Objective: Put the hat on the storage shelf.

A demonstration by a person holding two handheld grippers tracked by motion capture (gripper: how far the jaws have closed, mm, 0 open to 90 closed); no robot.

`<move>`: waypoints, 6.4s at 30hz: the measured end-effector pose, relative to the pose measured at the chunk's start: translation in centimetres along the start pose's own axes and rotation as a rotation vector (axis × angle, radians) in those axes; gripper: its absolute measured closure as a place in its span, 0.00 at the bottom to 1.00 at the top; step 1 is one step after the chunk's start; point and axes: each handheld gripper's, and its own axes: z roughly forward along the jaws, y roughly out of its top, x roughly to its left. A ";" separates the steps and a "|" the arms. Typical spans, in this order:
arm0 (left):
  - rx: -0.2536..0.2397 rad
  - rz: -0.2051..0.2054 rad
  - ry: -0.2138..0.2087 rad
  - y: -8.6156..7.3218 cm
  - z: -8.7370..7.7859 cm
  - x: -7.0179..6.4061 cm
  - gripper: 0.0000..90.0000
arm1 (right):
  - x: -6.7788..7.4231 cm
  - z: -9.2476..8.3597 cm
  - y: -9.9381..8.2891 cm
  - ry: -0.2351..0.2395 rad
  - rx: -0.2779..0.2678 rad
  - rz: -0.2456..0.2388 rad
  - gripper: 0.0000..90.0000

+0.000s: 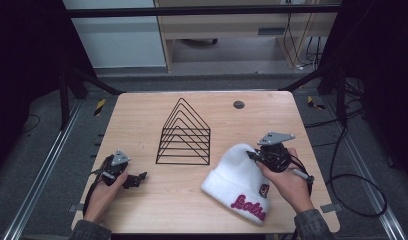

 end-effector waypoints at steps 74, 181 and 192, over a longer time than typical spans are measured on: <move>-0.322 0.100 -0.256 20.8 -6.8 -3.2 0.35 | 3.2 -6.2 24.8 0.103 -0.545 -0.156 0.93; -0.248 0.069 -0.092 12.3 -3.1 -1.4 0.83 | 5.5 4.5 19.8 0.216 -0.299 -0.213 0.92; -0.229 0.076 -0.096 11.2 -2.6 -1.3 0.83 | 5.8 5.1 18.5 0.219 -0.251 -0.220 0.92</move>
